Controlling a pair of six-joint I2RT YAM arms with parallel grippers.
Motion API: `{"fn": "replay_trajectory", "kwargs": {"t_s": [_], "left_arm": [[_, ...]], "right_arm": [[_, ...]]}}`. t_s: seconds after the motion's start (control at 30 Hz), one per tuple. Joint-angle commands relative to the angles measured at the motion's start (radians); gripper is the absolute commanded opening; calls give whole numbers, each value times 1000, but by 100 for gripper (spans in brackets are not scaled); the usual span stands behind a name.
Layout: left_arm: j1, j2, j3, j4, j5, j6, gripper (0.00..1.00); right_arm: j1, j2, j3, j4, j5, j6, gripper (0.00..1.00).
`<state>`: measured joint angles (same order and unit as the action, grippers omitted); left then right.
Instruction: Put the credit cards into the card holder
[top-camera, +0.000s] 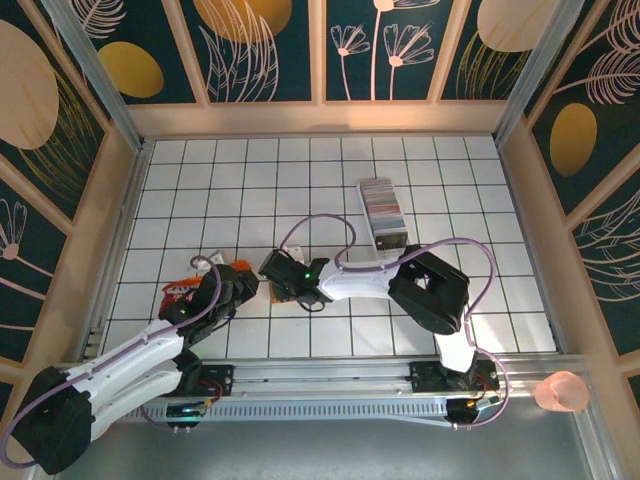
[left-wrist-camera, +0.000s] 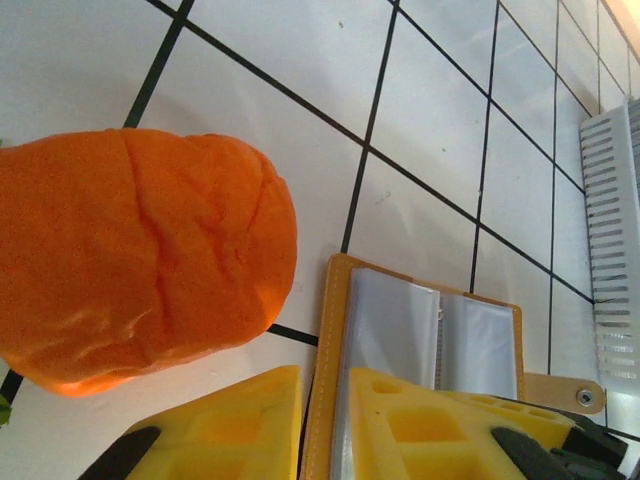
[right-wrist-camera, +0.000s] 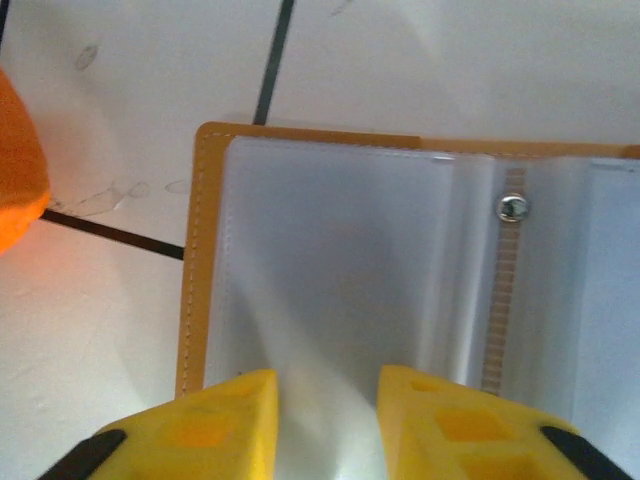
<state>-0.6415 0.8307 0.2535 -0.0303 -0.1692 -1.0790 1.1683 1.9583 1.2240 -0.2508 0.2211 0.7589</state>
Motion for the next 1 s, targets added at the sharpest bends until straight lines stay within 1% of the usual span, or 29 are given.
{"fn": "replay_trajectory", "kwargs": {"t_s": [0.0, 0.17, 0.27, 0.3, 0.4, 0.53, 0.67, 0.73, 0.97], "left_arm": [[-6, -2, -17, -14, -11, -13, 19], [-6, 10, -23, -3, 9, -7, 16], [-6, 13, -28, 7, 22, -7, 16], [-7, 17, -29, 15, 27, -5, 15], [-7, 35, -25, 33, 55, 7, 15], [-6, 111, -11, 136, 178, 48, 15], [-6, 218, 29, 194, 256, 57, 9], [-6, 250, 33, 244, 272, 53, 8], [-6, 351, 83, 310, 312, 86, 7]], "right_arm": [[13, 48, -30, -79, -26, 17, 27], [7, 40, -32, -66, -26, 24, 17], [6, 35, -26, -76, -16, 35, 15], [6, 28, -28, -76, -10, 40, 12], [2, -19, -56, -39, -1, 60, 9], [-21, -98, -130, 76, -54, 78, 9], [-52, -155, -202, 169, -105, 108, 8], [-61, -177, -229, 201, -117, 118, 7], [-88, -217, -285, 271, -155, 147, 5]]}}
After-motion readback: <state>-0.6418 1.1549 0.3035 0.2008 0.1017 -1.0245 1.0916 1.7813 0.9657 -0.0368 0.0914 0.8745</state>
